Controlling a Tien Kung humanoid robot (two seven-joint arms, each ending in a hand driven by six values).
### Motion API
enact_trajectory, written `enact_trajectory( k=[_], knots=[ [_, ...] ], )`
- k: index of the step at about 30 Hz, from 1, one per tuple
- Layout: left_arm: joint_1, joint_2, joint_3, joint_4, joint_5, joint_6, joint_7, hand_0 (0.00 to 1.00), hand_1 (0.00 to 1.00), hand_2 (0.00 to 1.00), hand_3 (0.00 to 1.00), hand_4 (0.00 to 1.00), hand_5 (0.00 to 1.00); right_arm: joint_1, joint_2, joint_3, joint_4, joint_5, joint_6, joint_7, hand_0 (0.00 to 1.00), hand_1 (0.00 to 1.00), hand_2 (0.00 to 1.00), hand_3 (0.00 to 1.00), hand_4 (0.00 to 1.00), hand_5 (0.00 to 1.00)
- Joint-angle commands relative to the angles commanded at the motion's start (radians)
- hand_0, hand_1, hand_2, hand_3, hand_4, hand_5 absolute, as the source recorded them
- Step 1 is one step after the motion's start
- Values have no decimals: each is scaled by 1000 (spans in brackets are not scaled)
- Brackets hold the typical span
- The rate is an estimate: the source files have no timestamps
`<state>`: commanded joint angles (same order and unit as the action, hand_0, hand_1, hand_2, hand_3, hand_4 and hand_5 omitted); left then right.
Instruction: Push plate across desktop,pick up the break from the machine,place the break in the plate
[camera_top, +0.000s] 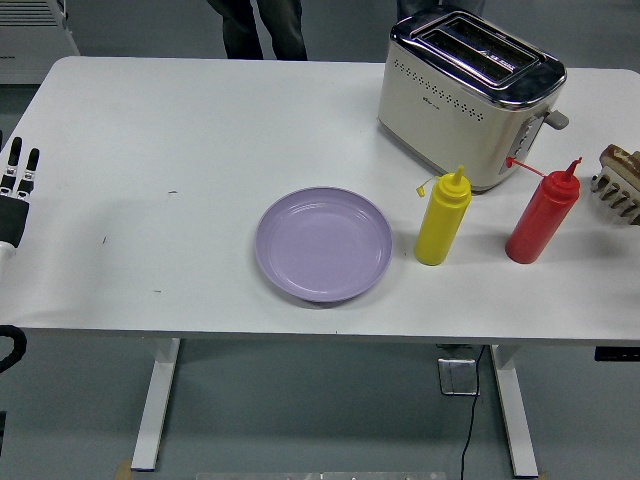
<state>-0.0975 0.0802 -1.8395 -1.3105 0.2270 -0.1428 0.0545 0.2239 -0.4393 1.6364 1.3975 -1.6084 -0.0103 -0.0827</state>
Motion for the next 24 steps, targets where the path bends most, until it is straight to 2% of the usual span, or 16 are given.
enact_trajectory(
  k=[3, 9, 12, 24],
  knots=[
    [-1, 0, 1, 0, 0, 0, 0, 832, 827, 863, 830, 663, 998, 1, -1, -3, 2, -78, 15, -7, 924, 906, 950, 972, 794, 284],
    [-1, -1, -1, 0, 0, 0, 0, 831, 828, 863, 829, 663, 998, 3, -17, -40, 11, -337, 76, -40, 926, 907, 951, 975, 795, 275],
    [-1, -2, -4, 0, 0, 0, 0, 831, 828, 863, 829, 663, 998, 11, -23, -59, 8, -434, 90, -52, 928, 896, 944, 967, 800, 265],
    [-3, -4, -11, 2, 1, 0, 0, 831, 828, 861, 830, 662, 998, 67, -29, -123, -42, -446, 123, -87, 920, 886, 926, 960, 799, 267]
  ],
)
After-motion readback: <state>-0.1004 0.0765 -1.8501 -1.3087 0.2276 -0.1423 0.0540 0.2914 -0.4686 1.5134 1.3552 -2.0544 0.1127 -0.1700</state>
